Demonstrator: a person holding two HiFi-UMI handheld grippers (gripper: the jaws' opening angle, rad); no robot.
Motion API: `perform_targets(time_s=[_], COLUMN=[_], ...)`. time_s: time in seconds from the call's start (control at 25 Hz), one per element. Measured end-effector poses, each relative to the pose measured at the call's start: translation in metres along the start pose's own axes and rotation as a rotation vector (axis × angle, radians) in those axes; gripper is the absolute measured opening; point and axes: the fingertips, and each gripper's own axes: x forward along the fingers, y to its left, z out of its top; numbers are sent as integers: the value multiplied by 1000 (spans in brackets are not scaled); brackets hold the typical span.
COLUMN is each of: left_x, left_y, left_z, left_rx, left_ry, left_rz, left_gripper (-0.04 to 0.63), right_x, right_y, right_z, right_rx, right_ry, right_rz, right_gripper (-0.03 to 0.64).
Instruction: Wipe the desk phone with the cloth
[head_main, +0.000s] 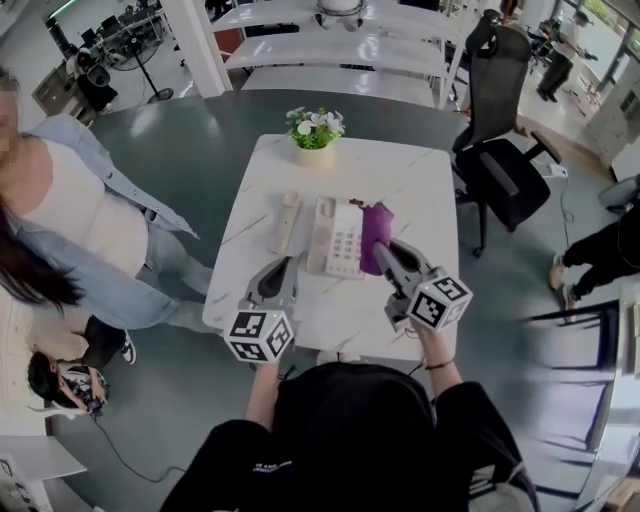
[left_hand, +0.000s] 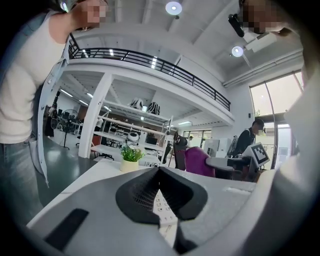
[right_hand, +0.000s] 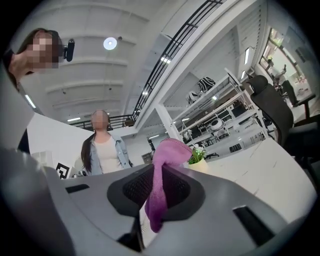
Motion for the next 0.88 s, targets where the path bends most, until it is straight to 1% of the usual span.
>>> perform_targets(time_s=[0.2,0.4,0.6,0.88], left_x=[-5,-12,-18,-20], left_y=[0,3,9,15], left_z=[17,28,37,40], left_rx=[28,57,62,81], left_ry=[-39,-63,-84,-90], left_rz=[10,29,48,67], left_gripper=[-2,-2,-2,-2], right_x=[-6,-11,-14,-15], right_y=[-1,2,5,2], right_z=[22,37,51,54], right_rx=[-17,-39,-69,-93], right_ry=[-56,-87,-112,-123], right_rz=[-17,-36,-43,-61], right_gripper=[34,32,34,32])
